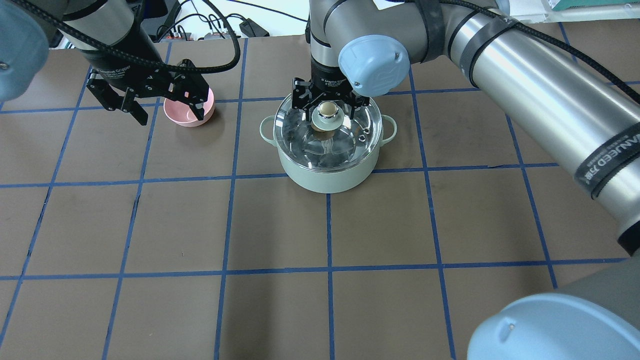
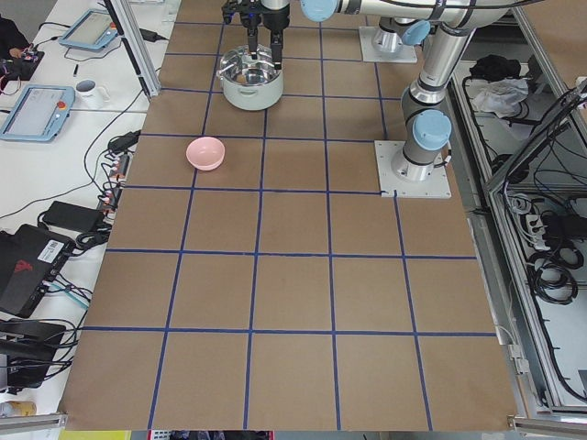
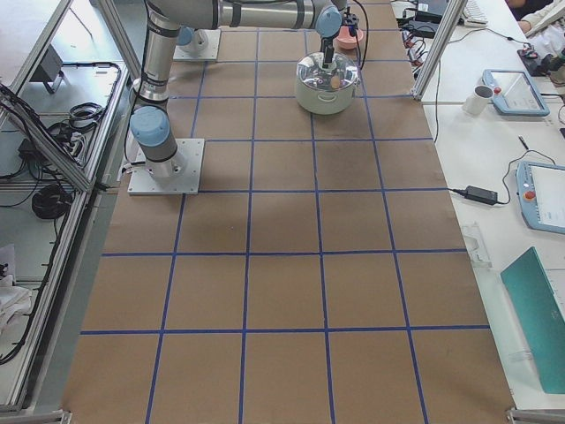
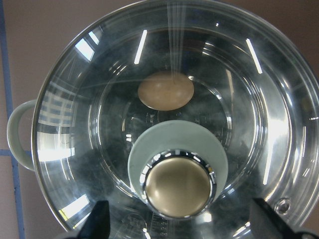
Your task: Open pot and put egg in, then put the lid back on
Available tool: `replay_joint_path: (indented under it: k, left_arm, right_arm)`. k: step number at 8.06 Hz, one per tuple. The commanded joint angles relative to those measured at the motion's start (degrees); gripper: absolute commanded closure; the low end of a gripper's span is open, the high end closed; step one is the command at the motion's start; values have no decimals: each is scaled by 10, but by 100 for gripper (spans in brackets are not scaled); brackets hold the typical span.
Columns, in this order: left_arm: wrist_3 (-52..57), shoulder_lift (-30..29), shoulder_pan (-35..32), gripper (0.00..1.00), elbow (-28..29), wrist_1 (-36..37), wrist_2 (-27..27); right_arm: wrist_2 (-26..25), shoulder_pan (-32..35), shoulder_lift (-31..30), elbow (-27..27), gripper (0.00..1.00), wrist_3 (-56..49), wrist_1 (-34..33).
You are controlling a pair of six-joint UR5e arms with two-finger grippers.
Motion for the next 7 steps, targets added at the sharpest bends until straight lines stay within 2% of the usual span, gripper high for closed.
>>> replay_joint_path:
  k: [1, 4, 7]
  left_arm:
    - [0, 1, 0, 0, 0, 0, 0]
    - [0, 1, 0, 0, 0, -1, 0]
    - [2, 1, 0, 0, 0, -1, 1]
  right_arm:
    - [-7, 0, -22, 0, 0, -1, 13]
    - [-31, -37, -74, 3, 0, -38, 65]
    - [-31, -150, -131, 10, 0, -159, 128]
